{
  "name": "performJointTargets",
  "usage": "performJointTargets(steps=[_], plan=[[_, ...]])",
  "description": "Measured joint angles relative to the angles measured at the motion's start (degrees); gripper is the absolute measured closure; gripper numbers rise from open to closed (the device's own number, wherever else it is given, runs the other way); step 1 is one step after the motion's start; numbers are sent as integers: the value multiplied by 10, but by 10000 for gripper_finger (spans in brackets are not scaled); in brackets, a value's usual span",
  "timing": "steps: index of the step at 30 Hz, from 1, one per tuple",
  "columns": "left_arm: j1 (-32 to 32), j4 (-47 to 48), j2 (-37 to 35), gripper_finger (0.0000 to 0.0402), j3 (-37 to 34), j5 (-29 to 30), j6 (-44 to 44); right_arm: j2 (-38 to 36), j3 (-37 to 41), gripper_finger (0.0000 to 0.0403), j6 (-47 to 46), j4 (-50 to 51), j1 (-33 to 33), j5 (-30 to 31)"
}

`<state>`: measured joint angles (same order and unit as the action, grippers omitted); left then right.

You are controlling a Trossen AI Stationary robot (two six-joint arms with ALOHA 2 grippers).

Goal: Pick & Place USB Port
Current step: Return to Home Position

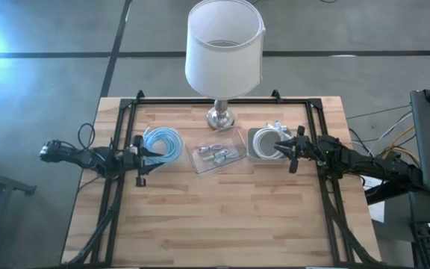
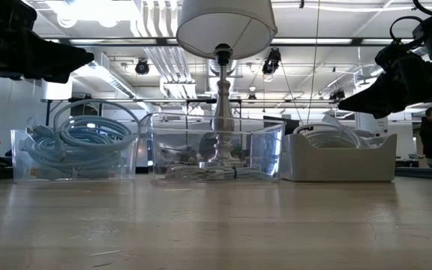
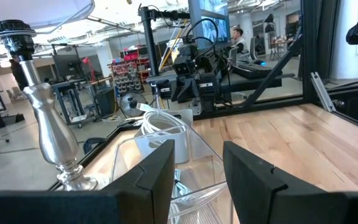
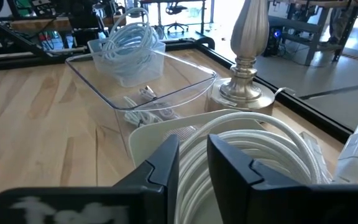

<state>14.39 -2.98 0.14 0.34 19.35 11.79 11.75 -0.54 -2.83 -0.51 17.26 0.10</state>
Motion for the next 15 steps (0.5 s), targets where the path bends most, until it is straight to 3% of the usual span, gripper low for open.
performJointTargets(steps=[15], plan=[[0, 0, 0, 262, 0, 0, 0, 0, 0, 318, 0, 0, 0, 0]])
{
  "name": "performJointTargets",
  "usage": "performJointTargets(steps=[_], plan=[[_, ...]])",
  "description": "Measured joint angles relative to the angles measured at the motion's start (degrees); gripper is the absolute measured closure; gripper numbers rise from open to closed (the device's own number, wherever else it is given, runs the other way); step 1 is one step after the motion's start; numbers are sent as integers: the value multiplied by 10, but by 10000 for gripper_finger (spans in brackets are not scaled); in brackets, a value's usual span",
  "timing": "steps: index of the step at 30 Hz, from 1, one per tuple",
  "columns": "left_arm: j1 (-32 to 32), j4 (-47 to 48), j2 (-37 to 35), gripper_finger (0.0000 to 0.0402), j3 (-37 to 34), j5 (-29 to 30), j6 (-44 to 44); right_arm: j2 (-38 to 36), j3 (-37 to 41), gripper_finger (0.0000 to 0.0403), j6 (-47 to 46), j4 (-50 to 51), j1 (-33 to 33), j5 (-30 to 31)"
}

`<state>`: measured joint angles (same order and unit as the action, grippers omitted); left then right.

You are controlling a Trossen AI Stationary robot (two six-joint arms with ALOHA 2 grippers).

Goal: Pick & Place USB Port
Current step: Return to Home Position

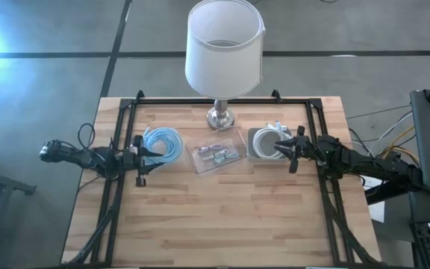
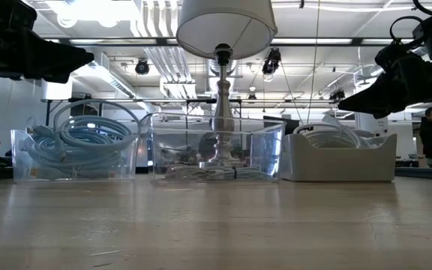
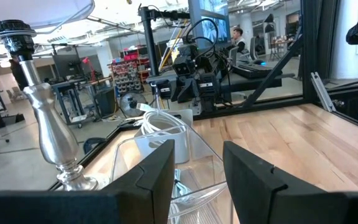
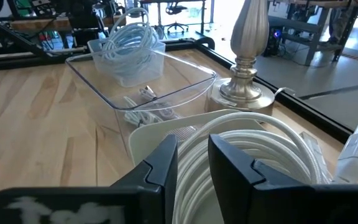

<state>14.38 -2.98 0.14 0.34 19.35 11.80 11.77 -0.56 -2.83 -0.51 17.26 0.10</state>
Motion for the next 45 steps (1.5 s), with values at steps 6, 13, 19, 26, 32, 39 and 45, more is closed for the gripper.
performJointTargets(steps=[6, 13, 19, 26, 32, 39, 45], plan=[[0, 0, 0, 262, 0, 0, 0, 0, 0, 330, -1, 0, 0, 0], [0, 0, 0, 262, 0, 0, 0, 0, 0, 332, 0, 0, 0, 0], [0, 0, 0, 262, 0, 0, 0, 0, 0, 321, 0, 0, 0, 0], [0, 0, 0, 262, 0, 0, 0, 0, 0, 313, 0, 0, 0, 0], [0, 0, 0, 262, 0, 0, 0, 0, 0, 316, 0, 0, 0, 0], [0, 0, 0, 262, 0, 0, 0, 0, 0, 330, 0, 0, 0, 0], [0, 0, 0, 262, 0, 0, 0, 0, 0, 334, 0, 0, 0, 0]])
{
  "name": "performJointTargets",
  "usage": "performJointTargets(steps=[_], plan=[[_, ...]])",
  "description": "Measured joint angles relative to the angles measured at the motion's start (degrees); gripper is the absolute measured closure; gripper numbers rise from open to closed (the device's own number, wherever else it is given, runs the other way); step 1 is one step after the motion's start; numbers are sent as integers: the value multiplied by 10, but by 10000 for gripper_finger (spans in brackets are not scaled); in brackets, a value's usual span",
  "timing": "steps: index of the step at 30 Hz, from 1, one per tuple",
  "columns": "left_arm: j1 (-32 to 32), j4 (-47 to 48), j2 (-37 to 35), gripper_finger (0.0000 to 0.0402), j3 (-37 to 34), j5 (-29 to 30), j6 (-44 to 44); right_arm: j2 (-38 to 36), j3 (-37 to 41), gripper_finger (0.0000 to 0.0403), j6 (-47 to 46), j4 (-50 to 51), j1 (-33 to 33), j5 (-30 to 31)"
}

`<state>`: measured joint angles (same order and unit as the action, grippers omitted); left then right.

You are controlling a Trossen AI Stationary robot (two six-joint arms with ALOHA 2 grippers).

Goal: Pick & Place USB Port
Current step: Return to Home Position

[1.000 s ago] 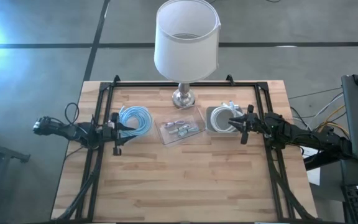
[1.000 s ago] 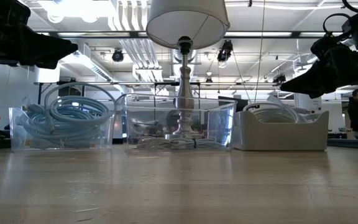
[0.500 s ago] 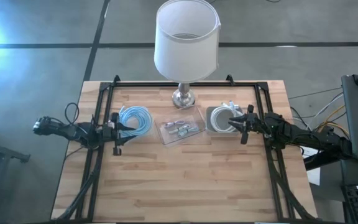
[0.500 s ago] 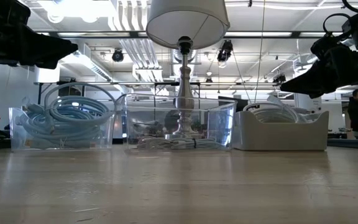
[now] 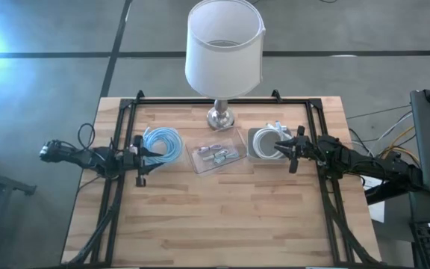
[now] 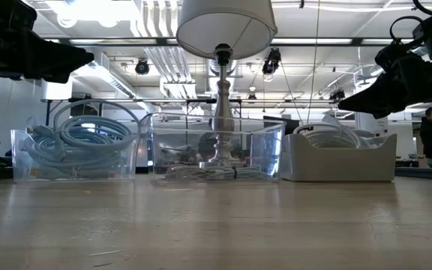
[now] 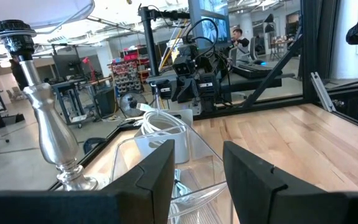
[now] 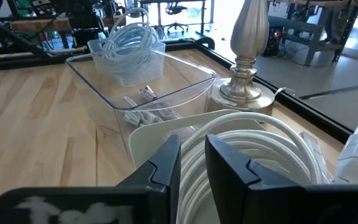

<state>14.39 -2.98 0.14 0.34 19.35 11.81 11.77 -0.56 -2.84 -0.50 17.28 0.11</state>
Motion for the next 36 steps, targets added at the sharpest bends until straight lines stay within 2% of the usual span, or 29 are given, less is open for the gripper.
performJointTargets(steps=[16, 30, 36], plan=[[0, 0, 0, 262, 0, 0, 0, 0, 0, 312, 0, 0, 0, 0], [0, 0, 0, 262, 0, 0, 0, 0, 0, 334, 0, 0, 0, 0], [0, 0, 0, 262, 0, 0, 0, 0, 0, 329, 0, 0, 0, 0]])
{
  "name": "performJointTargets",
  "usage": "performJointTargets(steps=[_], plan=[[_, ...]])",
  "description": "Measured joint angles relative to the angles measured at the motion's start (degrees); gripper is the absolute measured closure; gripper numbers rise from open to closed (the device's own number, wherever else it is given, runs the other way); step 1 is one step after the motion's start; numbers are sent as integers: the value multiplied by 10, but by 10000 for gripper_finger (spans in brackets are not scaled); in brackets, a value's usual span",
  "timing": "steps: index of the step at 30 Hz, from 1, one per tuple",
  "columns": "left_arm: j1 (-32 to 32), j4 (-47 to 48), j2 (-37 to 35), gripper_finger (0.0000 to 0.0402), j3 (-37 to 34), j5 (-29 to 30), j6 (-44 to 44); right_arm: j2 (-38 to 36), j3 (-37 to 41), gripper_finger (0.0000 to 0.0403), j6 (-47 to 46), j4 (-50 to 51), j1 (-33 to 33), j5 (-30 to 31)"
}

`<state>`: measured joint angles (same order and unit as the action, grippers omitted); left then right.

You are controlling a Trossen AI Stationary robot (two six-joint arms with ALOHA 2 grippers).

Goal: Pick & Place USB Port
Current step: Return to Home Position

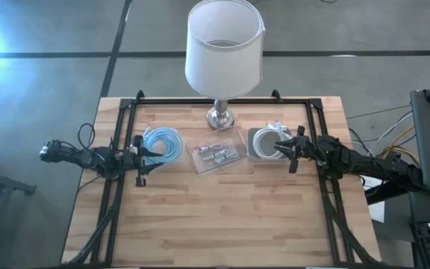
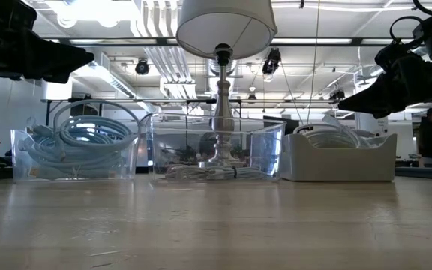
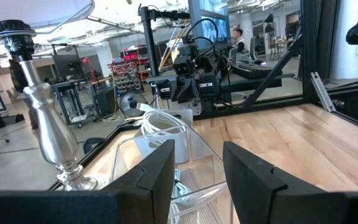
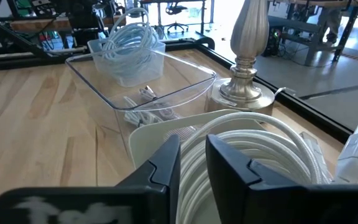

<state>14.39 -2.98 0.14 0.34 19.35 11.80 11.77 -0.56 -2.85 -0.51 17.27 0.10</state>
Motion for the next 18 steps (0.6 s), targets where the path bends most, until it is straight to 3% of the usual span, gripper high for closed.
performJointTargets(steps=[18], plan=[[0, 0, 0, 262, 0, 0, 0, 0, 0, 316, 0, 0, 0, 0]])
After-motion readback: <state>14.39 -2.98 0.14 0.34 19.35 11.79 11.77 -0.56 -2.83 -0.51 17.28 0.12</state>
